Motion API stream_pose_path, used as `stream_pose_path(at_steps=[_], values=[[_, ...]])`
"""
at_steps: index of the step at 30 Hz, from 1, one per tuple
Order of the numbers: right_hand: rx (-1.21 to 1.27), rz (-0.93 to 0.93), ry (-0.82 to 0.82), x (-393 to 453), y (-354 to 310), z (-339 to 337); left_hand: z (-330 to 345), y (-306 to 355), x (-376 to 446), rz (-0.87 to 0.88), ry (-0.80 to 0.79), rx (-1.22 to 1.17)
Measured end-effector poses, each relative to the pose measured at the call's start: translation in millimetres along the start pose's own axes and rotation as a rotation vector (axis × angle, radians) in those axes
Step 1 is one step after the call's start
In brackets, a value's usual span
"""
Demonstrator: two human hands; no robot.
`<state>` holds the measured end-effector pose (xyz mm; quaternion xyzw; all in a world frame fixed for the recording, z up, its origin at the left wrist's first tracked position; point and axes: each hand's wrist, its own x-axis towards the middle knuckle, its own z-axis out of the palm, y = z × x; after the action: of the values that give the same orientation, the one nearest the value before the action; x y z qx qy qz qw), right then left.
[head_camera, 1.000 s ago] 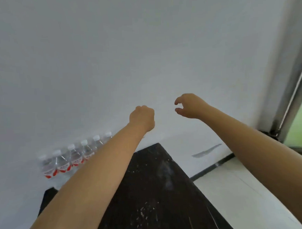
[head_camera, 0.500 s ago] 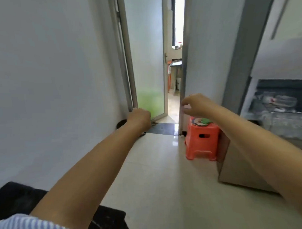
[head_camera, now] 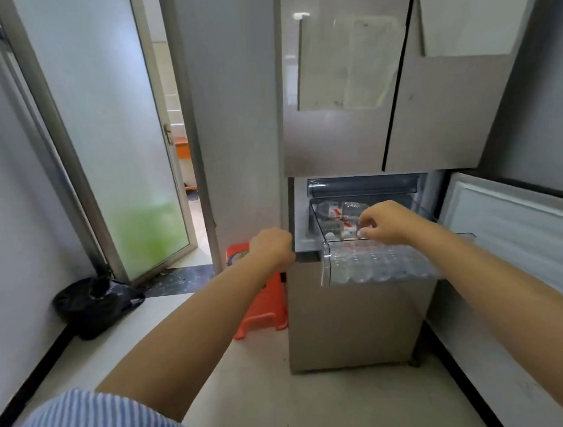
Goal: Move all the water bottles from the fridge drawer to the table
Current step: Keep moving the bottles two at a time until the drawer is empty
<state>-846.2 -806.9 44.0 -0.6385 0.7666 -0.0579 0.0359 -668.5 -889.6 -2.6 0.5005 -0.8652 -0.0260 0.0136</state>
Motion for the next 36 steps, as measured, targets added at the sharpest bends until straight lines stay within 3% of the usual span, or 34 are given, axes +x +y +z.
stream_pose_path(at_steps=[12,18,23,26,32,36], values=[[0.109,0.251,-0.155,179,138,60,55,58,228,0.179,-0.261,0.048],[0.151,0.318,-0.29,274,161,119,99,58,321,0.239,-0.23,-0.022],[0.21,0.378,-0.346,337,175,164,136,57,354,0.243,-0.311,-0.005],[0.248,0.402,-0.376,367,175,183,149,54,361,0.256,-0.278,-0.012],[0.274,0.523,-0.315,399,181,219,151,66,381,0.276,-0.269,0.179],[0.512,0.685,-0.28,408,194,222,162,97,417,0.224,-0.347,0.092]])
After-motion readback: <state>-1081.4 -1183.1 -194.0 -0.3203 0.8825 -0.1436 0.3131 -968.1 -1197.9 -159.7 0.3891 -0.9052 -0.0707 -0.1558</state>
